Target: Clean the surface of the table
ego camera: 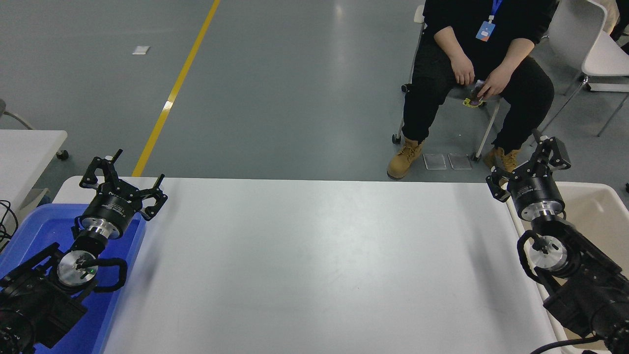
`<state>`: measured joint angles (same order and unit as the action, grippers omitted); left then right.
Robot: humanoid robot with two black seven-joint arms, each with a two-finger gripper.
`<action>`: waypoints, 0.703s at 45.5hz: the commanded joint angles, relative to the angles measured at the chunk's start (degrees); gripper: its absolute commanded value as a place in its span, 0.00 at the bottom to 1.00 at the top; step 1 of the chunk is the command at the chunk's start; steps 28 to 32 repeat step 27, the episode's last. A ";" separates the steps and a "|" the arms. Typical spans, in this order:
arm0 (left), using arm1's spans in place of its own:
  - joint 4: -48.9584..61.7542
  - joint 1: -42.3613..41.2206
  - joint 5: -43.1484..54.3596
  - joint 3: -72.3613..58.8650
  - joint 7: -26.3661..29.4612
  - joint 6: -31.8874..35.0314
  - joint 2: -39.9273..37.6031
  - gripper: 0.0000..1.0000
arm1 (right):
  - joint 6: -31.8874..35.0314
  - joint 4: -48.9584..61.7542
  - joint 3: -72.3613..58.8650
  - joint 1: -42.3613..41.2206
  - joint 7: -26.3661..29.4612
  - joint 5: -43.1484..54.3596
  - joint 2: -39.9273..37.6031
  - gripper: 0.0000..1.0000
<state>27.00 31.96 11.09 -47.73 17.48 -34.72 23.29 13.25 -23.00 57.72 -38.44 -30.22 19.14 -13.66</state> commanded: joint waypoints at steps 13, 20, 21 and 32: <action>0.07 0.03 0.07 0.00 0.01 0.00 0.00 1.00 | 0.19 2.79 -3.23 -1.90 -1.42 -0.24 0.39 0.98; -0.01 0.03 0.07 0.00 0.01 0.00 0.00 1.00 | 0.19 2.70 -3.23 -1.73 -1.42 -0.24 0.39 0.98; -0.02 -0.06 -0.01 0.00 -0.08 0.00 0.00 1.00 | 0.19 2.70 -3.23 -1.73 -1.42 -0.24 0.39 0.98; 0.07 0.03 -0.01 0.00 0.01 0.00 0.00 1.00 | 0.19 2.70 -3.23 -1.64 -1.42 -0.24 0.39 0.98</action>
